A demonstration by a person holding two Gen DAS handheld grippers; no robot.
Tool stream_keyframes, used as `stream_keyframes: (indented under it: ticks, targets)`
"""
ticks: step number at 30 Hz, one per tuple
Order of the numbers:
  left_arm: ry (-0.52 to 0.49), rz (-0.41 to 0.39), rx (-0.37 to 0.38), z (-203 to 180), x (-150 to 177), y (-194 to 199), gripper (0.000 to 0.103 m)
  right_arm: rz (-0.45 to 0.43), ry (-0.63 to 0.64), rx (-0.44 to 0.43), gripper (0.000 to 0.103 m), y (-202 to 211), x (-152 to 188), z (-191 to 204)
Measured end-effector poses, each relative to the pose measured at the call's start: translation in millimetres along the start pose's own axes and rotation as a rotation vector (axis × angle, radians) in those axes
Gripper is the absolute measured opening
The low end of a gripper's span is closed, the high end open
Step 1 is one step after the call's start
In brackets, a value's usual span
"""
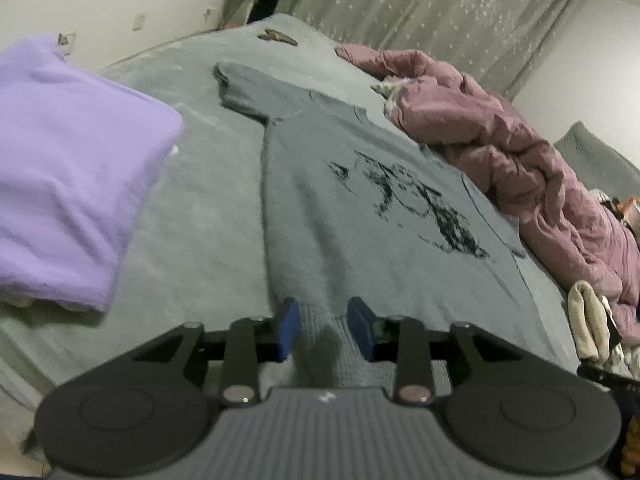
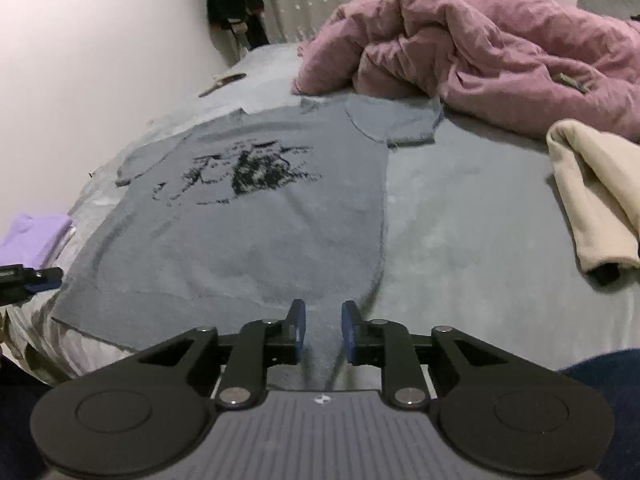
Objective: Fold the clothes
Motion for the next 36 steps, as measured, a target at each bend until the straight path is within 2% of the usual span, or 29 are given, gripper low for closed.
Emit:
stream_keyframes:
  ticks: [2,4,9,13,19,25,36]
  targets:
    - [-0.025,0.008,-0.04,-2.7,0.6,-8.7,0.029,-0.011,0.036,-0.033,0.023,-3.3,-0.9,16.4]
    - [-0.027,0.002,-0.029,-8.0,-1.8,-11.5,0.029,-0.008,0.092,-0.096,0.026,-11.4,2.0,44.5]
    - [0.012,-0.08,-0.008,-5.8,-15.6,0.8,0.029,-0.018,0.389,-0.235,0.037,-33.8,24.6,148.4]
    - [0.032,-0.057,-0.007,1.2,-14.6,-2.5,0.029,-0.051,0.577,-0.27,0.037,-51.1,39.3,211.6]
    - [0.076,-0.029,-0.018,13.5,-15.0,-8.3,0.029,-0.115,0.777,-0.155,0.041,-71.1,45.4,250.8]
    - [0.089,-0.015,-0.006,12.8,-16.0,-12.1,0.029,-0.143,0.857,-0.08,0.044,-82.6,45.3,259.6]
    - [0.215,-0.048,0.034,34.8,-30.1,-1.5,0.03,-0.269,0.971,-0.004,0.044,-98.8,24.5,316.6]
Point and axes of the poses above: each gripper's, at about its wrist camera, not at the fingertips, and y roughly against the way its jaws point, z to its left, x to its underside, the point moved 9 cm from there along -y, roughly the way its jaws point, and after that the axes turned 8 degrees about y, right-handed, at the moved point
